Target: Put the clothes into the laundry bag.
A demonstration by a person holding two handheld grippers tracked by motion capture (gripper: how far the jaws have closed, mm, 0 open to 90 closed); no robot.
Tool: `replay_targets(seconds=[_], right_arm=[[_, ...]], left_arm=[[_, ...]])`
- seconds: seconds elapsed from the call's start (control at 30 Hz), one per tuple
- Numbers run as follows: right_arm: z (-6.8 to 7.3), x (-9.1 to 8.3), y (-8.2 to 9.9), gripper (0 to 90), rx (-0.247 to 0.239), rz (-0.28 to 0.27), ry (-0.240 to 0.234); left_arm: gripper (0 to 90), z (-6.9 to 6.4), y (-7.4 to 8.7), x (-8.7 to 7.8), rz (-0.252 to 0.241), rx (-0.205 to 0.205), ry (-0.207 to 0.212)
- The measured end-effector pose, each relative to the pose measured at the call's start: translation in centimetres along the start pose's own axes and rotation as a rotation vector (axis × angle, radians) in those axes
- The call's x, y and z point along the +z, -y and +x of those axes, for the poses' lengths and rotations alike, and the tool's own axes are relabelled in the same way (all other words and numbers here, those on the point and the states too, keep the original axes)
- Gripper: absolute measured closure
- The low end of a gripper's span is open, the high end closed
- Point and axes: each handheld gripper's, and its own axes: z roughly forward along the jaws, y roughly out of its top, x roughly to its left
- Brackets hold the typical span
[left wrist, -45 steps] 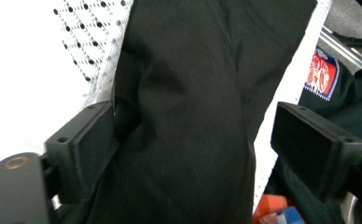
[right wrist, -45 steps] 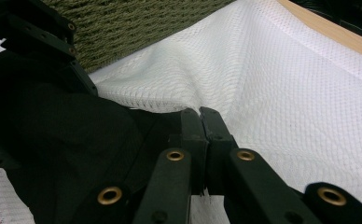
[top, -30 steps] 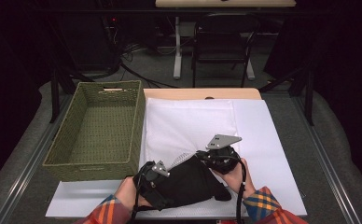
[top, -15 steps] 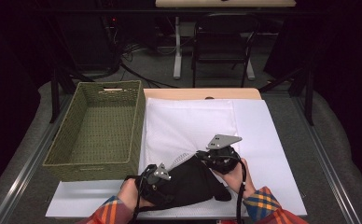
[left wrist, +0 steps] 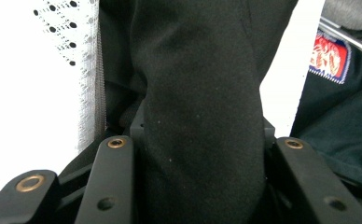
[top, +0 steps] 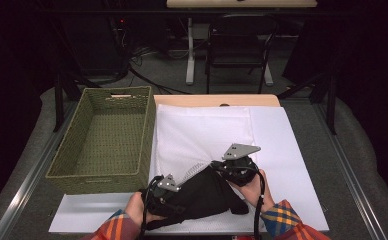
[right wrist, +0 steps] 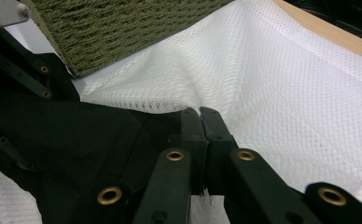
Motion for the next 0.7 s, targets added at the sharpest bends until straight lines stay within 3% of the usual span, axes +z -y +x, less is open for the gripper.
replay_targets(seconds=[0.47,0.7], right_arm=[[0.1,0.0,-0.1,89.6,-0.001,-0.004,0.004],[0.2,0.0,-0.1,89.5,-0.003,-0.005,0.003]], left_arm=[[58.2,-0.1,-0.8,-0.4,-0.032,-0.166,-0.018],[57.4,-0.4,-1.6,-0.3,-0.032,-0.197,-0.067]])
